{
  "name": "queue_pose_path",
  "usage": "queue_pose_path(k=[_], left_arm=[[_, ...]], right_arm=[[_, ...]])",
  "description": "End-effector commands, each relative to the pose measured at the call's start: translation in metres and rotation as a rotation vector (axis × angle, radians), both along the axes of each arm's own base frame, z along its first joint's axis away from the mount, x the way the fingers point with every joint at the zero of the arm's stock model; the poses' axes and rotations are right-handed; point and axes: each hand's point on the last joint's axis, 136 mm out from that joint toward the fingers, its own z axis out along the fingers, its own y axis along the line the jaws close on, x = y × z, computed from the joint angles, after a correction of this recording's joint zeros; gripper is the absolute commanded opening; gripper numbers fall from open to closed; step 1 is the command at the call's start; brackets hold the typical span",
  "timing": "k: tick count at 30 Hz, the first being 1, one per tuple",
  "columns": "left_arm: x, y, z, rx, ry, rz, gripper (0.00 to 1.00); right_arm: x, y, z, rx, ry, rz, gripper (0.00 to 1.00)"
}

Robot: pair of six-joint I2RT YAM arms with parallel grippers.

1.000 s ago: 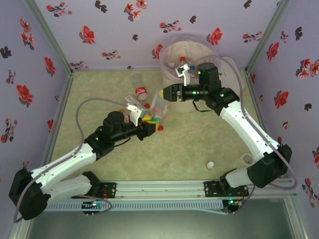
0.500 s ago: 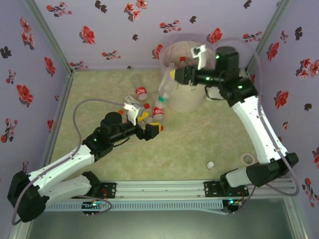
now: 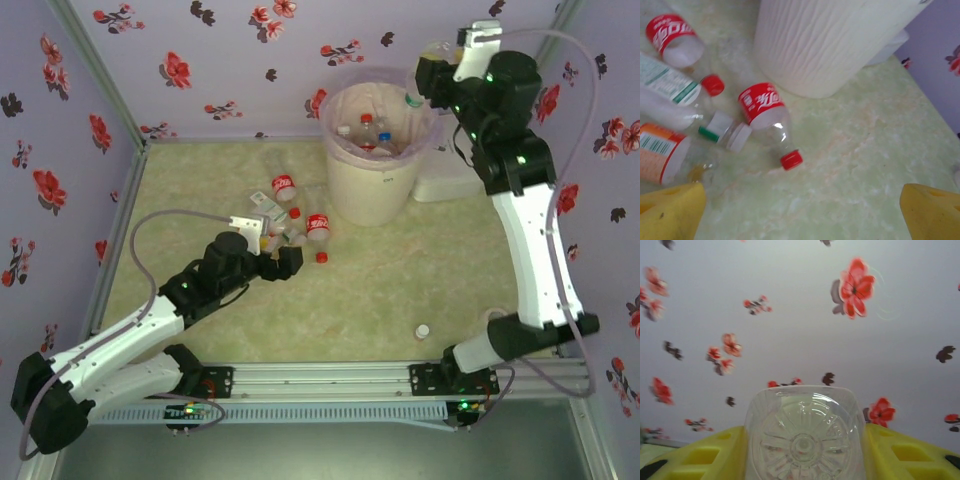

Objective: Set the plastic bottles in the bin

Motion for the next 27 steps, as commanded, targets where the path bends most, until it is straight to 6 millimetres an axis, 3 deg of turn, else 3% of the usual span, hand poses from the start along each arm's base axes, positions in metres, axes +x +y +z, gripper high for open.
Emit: queue_pose_path(k=[1, 5, 9, 20, 27], left_arm=[[0.0, 0.02, -0.016, 0.04, 0.063, 0.095, 1.0], [-0.003, 0.032, -0.023, 0.102, 0.085, 0.12, 1.0], [-0.004, 0.037, -0.031, 0.143, 0.103, 0.13, 1.0], [0.003, 0.033, -0.05, 0.197, 0.132, 0.13, 1.0], [0.006, 0.031, -0.061, 0.218, 0.15, 0.132, 1.0]], right_arm=[[0.034, -0.007, -0.042, -0.117, 0.116, -0.079, 0.09], [0.056, 0.0, -0.097, -0.174, 0.289, -0.066, 0.06], [0.064, 0.005, -0.143, -0.183, 0.423, -0.046, 0.05], [0.074, 0.007, -0.249, -0.071, 0.81, 0.015, 0.07], [0.073, 0.017, -0.296, -0.021, 0.964, 0.049, 0.13]])
